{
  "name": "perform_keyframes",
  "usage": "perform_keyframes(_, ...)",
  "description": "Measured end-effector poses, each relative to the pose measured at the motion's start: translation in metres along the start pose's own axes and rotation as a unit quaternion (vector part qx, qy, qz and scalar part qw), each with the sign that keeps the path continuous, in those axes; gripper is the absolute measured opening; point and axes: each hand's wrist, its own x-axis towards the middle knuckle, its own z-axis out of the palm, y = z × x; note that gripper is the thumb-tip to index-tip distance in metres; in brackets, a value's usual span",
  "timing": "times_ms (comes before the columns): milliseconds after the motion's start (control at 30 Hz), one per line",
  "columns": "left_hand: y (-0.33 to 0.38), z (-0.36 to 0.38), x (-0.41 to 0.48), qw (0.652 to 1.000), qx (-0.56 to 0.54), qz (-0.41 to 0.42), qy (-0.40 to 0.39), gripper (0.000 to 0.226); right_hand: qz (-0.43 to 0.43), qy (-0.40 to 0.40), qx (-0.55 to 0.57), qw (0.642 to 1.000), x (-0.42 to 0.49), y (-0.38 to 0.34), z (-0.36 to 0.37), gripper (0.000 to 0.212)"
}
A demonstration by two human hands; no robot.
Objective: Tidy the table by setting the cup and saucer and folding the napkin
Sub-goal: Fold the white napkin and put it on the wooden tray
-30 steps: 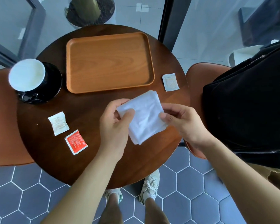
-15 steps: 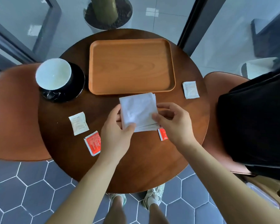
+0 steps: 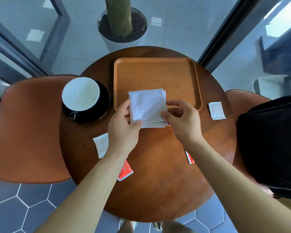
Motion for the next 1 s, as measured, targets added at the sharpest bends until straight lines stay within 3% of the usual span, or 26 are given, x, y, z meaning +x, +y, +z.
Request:
perform_keyframes(233, 0.014, 0.007, 0.041, 0.996, 0.076, 0.035, 0.014, 0.068, -0.01, 0.007, -0.004, 1.0, 0.042, -0.005, 0.011, 0.028)
perform_keyframes(467, 0.016, 0.025, 0.079, 0.976, 0.203, 0.062, 0.049, 0.061, -0.051, -0.024, -0.096, 0.994, 0.097, 0.005, 0.027, 0.021)
perform_keyframes(567, 0.011, 0.025, 0.081, 0.954, 0.292, 0.066, 0.031, 0.06, -0.084, -0.06, -0.142, 0.984, 0.104, 0.007, 0.032, 0.025)
perform_keyframes(633, 0.009, 0.023, 0.076, 0.926, 0.361, 0.11, 0.029, 0.055, -0.114, -0.072, -0.165, 0.977, 0.104, 0.01, 0.032, 0.032)
perform_keyframes(733, 0.006, 0.017, 0.07, 0.888, 0.405, 0.213, 0.04, 0.032, -0.208, -0.055, -0.239, 0.947, 0.096, 0.017, 0.027, 0.042)
perform_keyframes(833, 0.001, 0.013, 0.071, 0.857, 0.432, 0.281, 0.008, 0.022, -0.329, -0.063, -0.289, 0.897, 0.089, 0.023, 0.023, 0.028)
perform_keyframes(1000, 0.0, 0.015, 0.074, 0.849, 0.437, 0.298, -0.02, 0.009, -0.342, -0.121, -0.327, 0.873, 0.088, 0.024, 0.022, 0.007)
